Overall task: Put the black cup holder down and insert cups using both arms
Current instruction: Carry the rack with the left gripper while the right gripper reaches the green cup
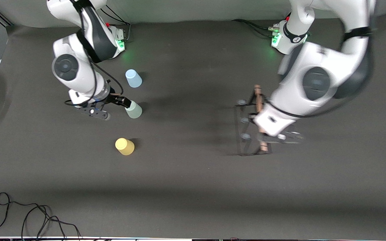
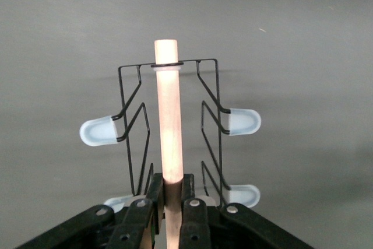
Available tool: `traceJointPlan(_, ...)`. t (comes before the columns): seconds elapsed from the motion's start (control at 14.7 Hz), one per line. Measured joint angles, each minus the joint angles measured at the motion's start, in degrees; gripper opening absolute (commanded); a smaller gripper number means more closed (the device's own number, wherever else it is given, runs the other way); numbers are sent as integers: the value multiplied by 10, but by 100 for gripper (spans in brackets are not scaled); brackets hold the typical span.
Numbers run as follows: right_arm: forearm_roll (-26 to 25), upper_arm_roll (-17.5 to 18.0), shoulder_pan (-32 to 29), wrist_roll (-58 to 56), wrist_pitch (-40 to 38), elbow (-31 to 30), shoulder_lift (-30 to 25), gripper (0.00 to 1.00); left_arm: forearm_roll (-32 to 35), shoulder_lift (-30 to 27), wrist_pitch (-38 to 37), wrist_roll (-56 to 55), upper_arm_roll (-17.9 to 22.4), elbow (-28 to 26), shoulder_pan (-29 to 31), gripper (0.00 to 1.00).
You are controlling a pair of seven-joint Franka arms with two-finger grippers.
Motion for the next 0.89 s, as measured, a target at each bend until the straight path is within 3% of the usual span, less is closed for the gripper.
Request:
traceJointPlan(0.34, 0, -1, 3, 0, 108, -94, 0, 100, -1, 53, 86, -76, -14, 15, -90, 0)
traceJointPlan(0.61, 0, 0, 19, 1, 161, -122, 14, 100, -1, 98, 152, -106, -23, 18, -117, 0)
traceJointPlan(0.89, 0, -1, 20, 1, 232, -141, 56, 100, -1, 120, 168, -120, -23, 21, -135, 0)
